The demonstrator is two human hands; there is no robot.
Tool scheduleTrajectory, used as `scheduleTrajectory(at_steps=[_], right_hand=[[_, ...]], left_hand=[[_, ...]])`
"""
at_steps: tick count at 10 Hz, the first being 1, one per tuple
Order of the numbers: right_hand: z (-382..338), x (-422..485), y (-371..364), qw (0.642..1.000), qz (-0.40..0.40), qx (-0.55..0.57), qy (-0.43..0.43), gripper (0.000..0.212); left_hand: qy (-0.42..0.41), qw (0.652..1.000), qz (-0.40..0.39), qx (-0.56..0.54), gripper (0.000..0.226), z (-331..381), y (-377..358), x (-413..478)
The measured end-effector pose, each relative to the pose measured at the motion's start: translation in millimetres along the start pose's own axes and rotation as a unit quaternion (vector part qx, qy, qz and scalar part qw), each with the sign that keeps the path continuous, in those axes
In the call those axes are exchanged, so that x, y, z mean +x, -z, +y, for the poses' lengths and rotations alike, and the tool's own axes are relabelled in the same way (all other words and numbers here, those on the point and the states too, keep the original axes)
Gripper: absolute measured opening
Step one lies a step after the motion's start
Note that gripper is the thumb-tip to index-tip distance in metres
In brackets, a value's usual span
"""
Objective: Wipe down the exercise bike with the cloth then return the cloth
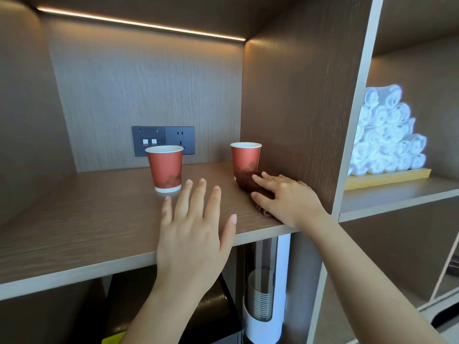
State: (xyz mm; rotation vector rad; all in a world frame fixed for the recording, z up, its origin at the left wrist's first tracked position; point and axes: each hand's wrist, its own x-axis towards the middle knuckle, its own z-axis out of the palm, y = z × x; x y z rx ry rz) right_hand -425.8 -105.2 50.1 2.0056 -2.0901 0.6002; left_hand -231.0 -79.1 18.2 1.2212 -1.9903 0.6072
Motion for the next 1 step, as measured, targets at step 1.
scheduleTrajectory(at_steps=[1], right_hand=[[-4.3,-7.7,-1.2,0.993,0.119,0.024,0.007,0.047]], left_hand=[[0.024,1.0,0.002,-0.009,0.056,-1.4,4.1,-3.4]])
